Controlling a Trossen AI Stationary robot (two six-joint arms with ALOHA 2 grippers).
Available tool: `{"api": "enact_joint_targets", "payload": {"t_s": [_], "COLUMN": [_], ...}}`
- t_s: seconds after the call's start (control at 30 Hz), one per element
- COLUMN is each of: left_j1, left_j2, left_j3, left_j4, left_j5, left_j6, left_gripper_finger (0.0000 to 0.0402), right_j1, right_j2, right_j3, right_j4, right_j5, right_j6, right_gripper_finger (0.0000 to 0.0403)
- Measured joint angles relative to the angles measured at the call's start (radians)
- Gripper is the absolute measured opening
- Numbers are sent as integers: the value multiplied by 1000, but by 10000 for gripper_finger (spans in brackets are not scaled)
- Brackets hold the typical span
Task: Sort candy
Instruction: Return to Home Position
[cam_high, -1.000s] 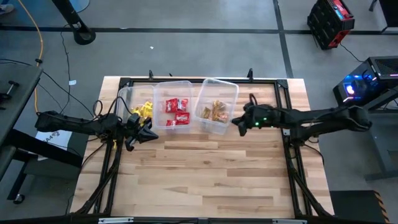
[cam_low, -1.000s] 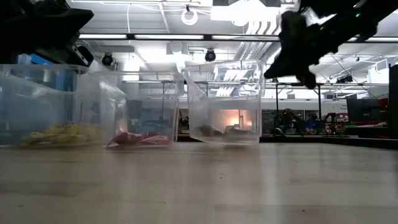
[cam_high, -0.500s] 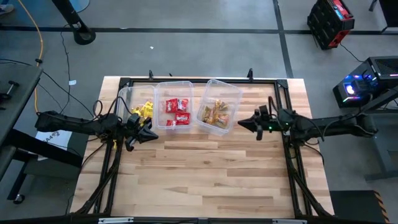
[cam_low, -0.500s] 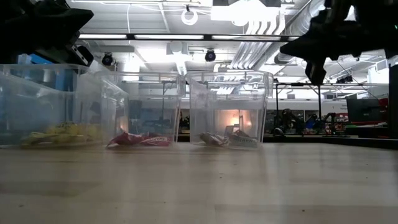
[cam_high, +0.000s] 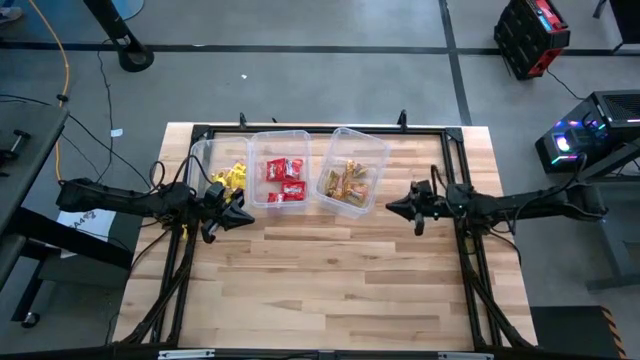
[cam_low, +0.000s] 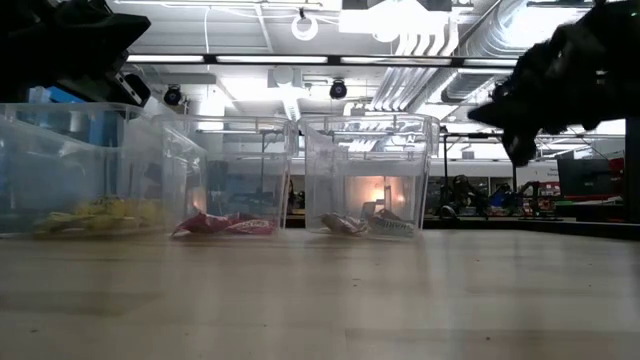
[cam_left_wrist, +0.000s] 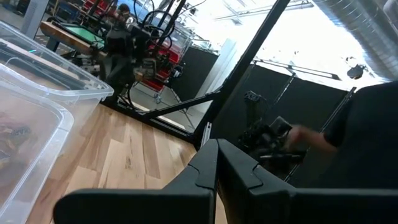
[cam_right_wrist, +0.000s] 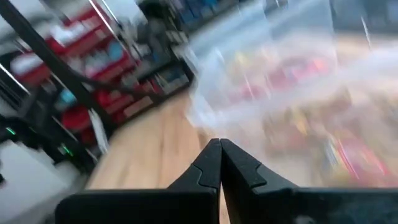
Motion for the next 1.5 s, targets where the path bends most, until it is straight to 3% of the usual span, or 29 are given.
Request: {"api": "enact_joint_targets", "payload": {"t_s": [0.37, 0.5, 0.7, 0.87, 1.07, 1.5], "left_j1": [-2, 7, 25, 33, 32, -16], "left_j2": [-38, -169, -394, -402, -402, -395], "left_j3": [-3, -9, -10, -10, -11, -11], "left_j4": [-29, -115, -245, -199, -215, -244], "left_j5": [-2, 0, 0, -6, -10, -10], "left_j6": [0, 0, 0, 0, 0, 0], "left_gripper_finger": [0, 0, 0, 0, 0, 0], "right_j1": [0, 0, 0, -14, -31, -31], "right_j2": [-19, -161, -429, -664, -667, -655], "right_j3": [-1, 3, -1, -2, -2, -1], "right_j4": [-378, -560, -546, -543, -450, -551], "right_j5": [0, 7, 12, 11, 2, 1], "right_j6": [3, -1, -3, -2, -3, -2], "right_gripper_finger": [0, 0, 0, 0, 0, 0]}}
